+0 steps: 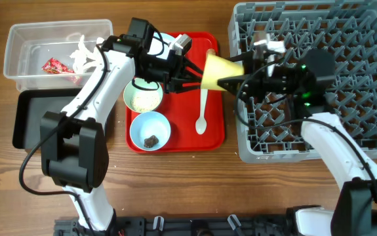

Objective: Sort waste into correct bins and load items into the dishwasher rack
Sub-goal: 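Lower the yellow cup into the dish rack with the right gripper and release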

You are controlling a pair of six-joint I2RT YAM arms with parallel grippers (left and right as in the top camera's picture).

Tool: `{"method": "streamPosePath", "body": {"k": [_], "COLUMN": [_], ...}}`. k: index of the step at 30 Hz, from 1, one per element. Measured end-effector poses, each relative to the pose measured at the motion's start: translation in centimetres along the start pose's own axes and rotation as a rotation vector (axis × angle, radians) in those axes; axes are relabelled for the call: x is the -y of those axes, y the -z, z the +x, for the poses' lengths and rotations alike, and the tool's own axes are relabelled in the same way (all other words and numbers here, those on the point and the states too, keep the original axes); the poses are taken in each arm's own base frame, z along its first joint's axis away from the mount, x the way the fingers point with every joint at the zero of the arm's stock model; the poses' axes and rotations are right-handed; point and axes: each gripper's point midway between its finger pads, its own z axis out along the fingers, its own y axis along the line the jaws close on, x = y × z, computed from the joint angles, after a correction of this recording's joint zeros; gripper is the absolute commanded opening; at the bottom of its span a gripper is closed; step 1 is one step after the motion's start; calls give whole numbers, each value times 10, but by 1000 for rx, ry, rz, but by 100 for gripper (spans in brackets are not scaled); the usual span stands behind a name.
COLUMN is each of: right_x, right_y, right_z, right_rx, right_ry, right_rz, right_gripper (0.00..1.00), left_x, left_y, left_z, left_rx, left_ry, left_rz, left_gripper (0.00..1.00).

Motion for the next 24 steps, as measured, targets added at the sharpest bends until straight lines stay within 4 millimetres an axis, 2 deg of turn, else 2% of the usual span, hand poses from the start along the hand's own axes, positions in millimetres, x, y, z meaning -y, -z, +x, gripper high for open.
{"method": "streamPosePath", "body": {"k": [2,4,9,13,17,20,24], "right_x": [8,24,60,89,111,117,99], "right_y": [13,36,74,88,101,115,144], "right_z": [-2,-1,16,38,50,60,68], "right_rx": [10,26,65,70,71,62,23], "right_ry": [-32,-125,-359,-462,-495,-545,-632], "right_rz": [29,92,255,437,596,732,974], "right_gripper": [28,27,27,26,26,26,26], "left_x": [-3,-10,-47,-83,-111,-125,-134], "left_y": [0,1,10,28,49,64,76], "left_z": [-2,-4,-15,-25,-33,-36,-39], "left_rx": [6,18,82,150,208,242,267], "left_ry": [-9,-10,-9,0,13,18,18], "left_rz": [-21,-61,-277,-506,-705,-819,-904], "left_gripper": [32,32,32,32,34,34,34]}}
